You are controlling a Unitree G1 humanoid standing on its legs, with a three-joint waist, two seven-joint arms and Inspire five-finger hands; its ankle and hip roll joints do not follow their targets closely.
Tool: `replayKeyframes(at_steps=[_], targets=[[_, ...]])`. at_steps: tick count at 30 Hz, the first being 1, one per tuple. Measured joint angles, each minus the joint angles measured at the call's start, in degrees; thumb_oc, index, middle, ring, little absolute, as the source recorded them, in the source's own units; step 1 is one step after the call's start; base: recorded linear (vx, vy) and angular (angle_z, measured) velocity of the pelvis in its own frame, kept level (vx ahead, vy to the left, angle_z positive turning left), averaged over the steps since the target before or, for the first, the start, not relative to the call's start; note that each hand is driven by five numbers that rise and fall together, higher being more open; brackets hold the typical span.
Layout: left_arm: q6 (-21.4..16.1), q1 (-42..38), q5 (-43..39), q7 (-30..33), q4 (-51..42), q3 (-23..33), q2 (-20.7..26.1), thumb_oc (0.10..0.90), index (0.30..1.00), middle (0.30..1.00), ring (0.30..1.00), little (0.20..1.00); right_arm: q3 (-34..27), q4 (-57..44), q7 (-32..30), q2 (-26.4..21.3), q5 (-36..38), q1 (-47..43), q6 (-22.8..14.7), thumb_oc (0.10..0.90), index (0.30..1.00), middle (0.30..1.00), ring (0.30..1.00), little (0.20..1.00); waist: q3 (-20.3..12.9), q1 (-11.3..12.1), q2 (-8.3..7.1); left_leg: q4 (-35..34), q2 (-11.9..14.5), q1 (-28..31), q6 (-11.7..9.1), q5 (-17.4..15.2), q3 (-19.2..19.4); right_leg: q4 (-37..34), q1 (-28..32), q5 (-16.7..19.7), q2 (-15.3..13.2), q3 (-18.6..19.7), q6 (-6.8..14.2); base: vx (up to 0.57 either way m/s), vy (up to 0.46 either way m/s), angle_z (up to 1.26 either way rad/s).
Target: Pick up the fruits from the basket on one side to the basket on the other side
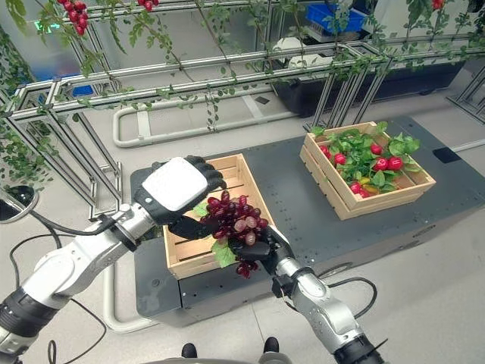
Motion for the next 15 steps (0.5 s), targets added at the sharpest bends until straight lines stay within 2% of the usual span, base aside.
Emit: replayKeyframes(at_steps=[6, 9, 12, 13, 15], targets=[[3.1, 5.6, -9.6, 0.0, 4.8, 6.8, 0.0, 0.8, 0.9, 0.9, 0.9, 0.9, -4.9, 0.0, -1.6, -0.1, -0.2, 0.6, -0.7, 0.4, 0.3, 0.3, 0.3, 0.3, 0.0, -0.2, 0.01, 0.0, 0.1, -0.1, 0.0, 0.0, 0.2, 0.0, -0.3, 0.0, 0.1, 0.1, 0.0, -0.04, -0.021, -0.01], [3.2, 9.8, -20.1, 0.0, 6.7, 11.2, -0.8, 0.8, 0.9, 0.9, 0.9, 0.9, -6.3, 0.0, -2.1, 0.4, -0.9, 1.3, -0.9, 0.4, 0.3, 0.3, 0.3, 0.3, 0.0, -0.1, 0.01, 0.2, 0.1, -0.1, 0.0, 0.0, 0.2, 0.0, -0.3, 0.0, 0.1, 0.2, 0.0, -0.02, -0.041, -0.01], [3.0, 13.7, -33.4, 1.2, 7.4, 15.8, -5.3, 0.8, 0.9, 0.9, 0.9, 0.9, -6.8, 0.0, -2.4, 0.9, -2.1, 2.8, -0.9, 0.4, 0.3, 0.3, 0.3, 0.3, 0.0, 0.2, 0.01, 0.3, 0.1, -0.1, 0.0, 0.0, 0.3, 0.0, -0.4, 0.0, 0.1, 0.2, 0.0, -0.01, -0.063, -0.01], [2.9, 14.6, -40.5, 1.2, 7.4, 17.4, -7.8, 0.8, 0.9, 0.9, 0.9, 0.9, -7.3, 0.0, -2.4, 1.5, -2.1, 3.5, -1.0, 0.4, 0.3, 0.3, 0.3, 0.3, 0.0, 0.6, 0.01, 0.3, 0.1, -0.1, 0.0, 0.0, 0.3, 0.0, -0.4, 0.0, 0.2, 0.3, 0.0, 0.0, -0.071, -0.01], [2.7, 15.1, -48.4, 1.3, 7.4, 18.1, -11.0, 0.8, 0.9, 0.9, 0.9, 0.9, -8.0, 0.0, -2.4, 3.0, -2.2, 4.4, -1.0, 0.4, 0.3, 0.3, 0.3, 0.3, 0.0, 1.0, -0.01, 0.3, 0.2, -0.1, 0.0, 0.0, 0.3, 0.0, -0.4, 0.0, 0.2, 0.3, 0.0, 0.0, -0.086, 0.0]])
